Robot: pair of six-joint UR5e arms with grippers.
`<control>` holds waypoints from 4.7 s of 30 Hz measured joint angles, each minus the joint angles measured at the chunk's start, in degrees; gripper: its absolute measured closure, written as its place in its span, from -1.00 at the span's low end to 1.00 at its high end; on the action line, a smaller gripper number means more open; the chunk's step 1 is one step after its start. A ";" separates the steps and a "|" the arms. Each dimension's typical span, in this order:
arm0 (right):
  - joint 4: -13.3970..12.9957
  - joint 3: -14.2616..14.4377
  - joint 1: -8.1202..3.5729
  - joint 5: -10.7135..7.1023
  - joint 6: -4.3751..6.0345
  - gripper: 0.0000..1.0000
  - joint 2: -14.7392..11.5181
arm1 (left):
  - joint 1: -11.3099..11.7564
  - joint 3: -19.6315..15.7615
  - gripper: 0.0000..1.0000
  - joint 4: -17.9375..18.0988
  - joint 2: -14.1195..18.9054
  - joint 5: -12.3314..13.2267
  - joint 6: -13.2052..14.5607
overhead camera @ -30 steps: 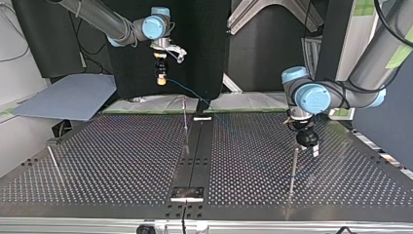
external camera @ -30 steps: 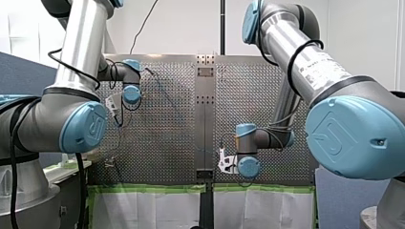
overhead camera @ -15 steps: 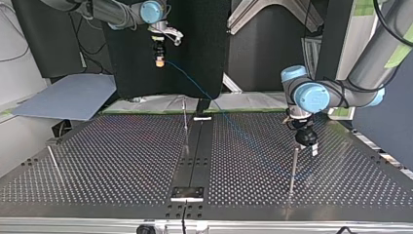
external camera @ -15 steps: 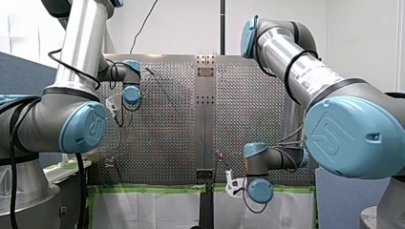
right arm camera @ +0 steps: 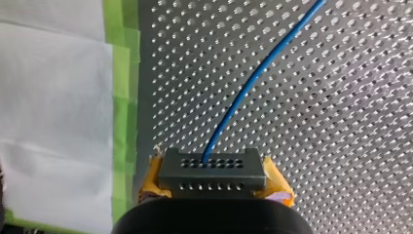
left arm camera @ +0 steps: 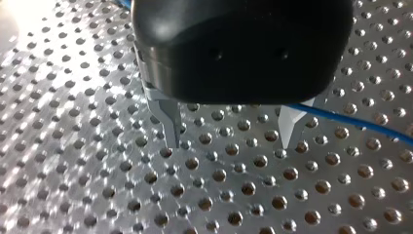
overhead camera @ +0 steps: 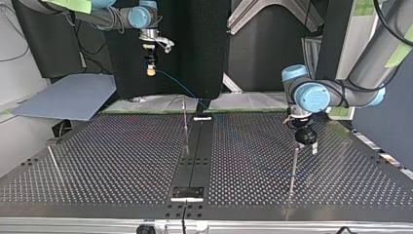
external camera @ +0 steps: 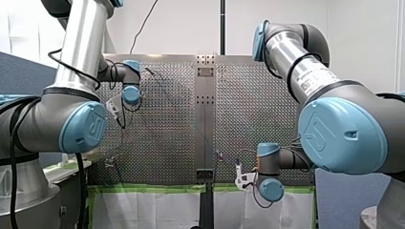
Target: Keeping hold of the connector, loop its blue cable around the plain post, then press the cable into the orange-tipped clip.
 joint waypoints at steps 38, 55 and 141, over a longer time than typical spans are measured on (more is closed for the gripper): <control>0.28 -0.65 0.80 -13.92 -0.67 1.00 0.01 | 3.61 -11.24 -1.00 7.57 7.07 15.42 -21.28; 0.09 -0.63 0.95 -13.93 -0.68 1.00 0.01 | 0.78 -12.15 -1.00 8.00 10.02 23.09 -30.59; 3.30 -1.60 1.29 -13.67 -1.39 1.00 0.01 | -14.54 3.65 -1.00 -28.52 23.73 -4.49 -2.92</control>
